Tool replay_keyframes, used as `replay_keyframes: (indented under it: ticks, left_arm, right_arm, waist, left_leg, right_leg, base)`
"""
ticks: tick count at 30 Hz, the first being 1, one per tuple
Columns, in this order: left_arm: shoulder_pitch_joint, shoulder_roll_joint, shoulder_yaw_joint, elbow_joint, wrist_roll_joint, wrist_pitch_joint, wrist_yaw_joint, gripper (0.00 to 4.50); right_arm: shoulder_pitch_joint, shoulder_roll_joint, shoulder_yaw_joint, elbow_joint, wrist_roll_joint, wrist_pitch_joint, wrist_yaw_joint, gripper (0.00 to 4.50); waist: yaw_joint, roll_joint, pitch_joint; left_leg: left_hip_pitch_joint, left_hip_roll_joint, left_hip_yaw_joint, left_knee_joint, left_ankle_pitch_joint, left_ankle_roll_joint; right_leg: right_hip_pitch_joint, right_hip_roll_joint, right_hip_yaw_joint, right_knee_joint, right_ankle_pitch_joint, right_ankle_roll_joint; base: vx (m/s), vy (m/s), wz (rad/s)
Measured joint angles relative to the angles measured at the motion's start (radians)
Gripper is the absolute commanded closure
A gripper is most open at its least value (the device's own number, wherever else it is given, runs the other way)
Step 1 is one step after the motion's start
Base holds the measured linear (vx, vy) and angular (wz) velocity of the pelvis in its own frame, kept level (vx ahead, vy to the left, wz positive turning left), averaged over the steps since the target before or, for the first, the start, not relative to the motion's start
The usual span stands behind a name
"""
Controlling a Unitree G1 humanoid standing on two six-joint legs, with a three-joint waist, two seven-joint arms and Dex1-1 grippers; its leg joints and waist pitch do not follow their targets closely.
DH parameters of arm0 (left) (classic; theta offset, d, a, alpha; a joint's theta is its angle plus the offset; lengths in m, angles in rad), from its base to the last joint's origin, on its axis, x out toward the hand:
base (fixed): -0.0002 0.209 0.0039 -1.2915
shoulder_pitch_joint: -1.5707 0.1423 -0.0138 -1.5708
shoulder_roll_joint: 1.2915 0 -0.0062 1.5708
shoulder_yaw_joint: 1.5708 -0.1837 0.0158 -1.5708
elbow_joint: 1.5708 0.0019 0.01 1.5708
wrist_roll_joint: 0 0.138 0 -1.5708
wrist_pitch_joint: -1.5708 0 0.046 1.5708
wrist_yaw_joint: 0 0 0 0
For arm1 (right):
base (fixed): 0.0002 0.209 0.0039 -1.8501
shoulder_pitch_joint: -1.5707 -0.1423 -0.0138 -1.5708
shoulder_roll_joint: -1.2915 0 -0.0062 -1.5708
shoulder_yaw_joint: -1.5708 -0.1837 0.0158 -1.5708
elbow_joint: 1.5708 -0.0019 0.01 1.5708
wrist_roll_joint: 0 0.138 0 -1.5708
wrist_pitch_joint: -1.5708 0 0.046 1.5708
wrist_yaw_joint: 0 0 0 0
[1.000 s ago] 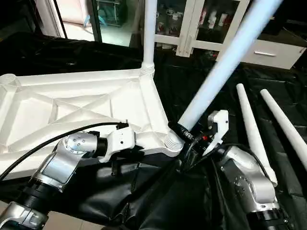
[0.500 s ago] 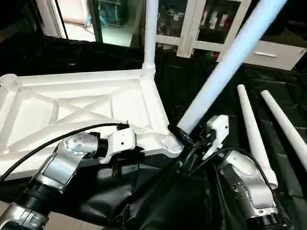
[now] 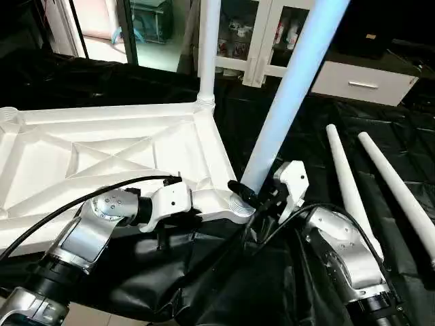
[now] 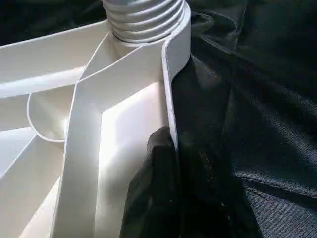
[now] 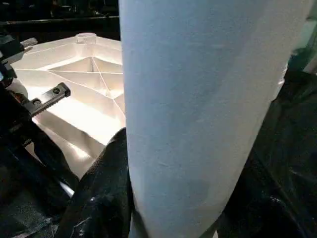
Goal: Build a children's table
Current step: Insert table leg to table base
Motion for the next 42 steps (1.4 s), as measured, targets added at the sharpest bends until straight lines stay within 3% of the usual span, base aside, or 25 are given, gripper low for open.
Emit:
replay_keyframes:
  ticks: [8, 15, 22, 36, 42]
  left_arm:
    - [-0.003, -0.002, 0.0, 0.008, 0.002, 0.004, 0.008, 4.48]
    - [-0.003, 0.0, 0.001, 0.009, 0.002, 0.003, 0.008, 4.48]
    - [-0.001, -0.001, 0.0, 0.011, 0.003, 0.005, 0.01, 4.48]
    - [-0.001, 0.0, 0.004, 0.013, 0.006, 0.006, 0.014, 4.48]
    - [0.01, 0.001, 0.005, -0.009, 0.006, 0.015, 0.017, 4.48]
  right_arm:
    - [-0.016, 0.02, -0.053, 0.04, 0.094, 0.074, -0.001, 2.64]
    - [-0.02, 0.013, -0.039, 0.041, 0.089, 0.072, -0.001, 2.64]
    - [-0.041, -0.036, 0.046, 0.019, -0.009, 0.025, 0.0, 2.64]
    - [-0.064, -0.039, 0.052, 0.042, -0.009, 0.025, 0.009, 2.64]
    - [-0.044, -0.01, 0.012, 0.042, 0.028, 0.029, -0.001, 2.64]
  waist:
    - [-0.003, -0.001, 0.0]
    - [-0.004, 0.0, -0.001]
    - [-0.005, 0.001, -0.001]
    - [-0.007, -0.002, 0.0]
    - [-0.005, -0.001, -0.001]
  left_leg:
    - [0.0, -0.002, -0.001, 0.0, 0.0, 0.0]
    - [0.0, -0.003, -0.002, -0.002, 0.0, 0.0]
    - [0.001, -0.003, -0.004, -0.002, 0.0, 0.0]
    - [0.002, -0.004, -0.003, -0.002, 0.0, 0.0]
    - [0.001, -0.004, -0.003, -0.002, 0.0, 0.0]
  right_leg:
    - [0.001, 0.0, 0.001, -0.007, 0.0, 0.0]
    - [-0.001, 0.0, 0.0, -0.007, -0.009, 0.004]
    - [0.0, 0.0, 0.0, -0.007, -0.022, 0.004]
    - [-0.001, 0.0, 0.001, -0.008, -0.023, 0.004]
    - [-0.001, 0.0, 0.001, -0.008, -0.023, 0.004]
  base:
    - [0.0, 0.0, 0.0]
    - [0.0, 0.0, 0.0]
    - [0.0, 0.0, 0.0]
    - [0.0, 0.0, 0.0]
    - [0.0, 0.0, 0.0]
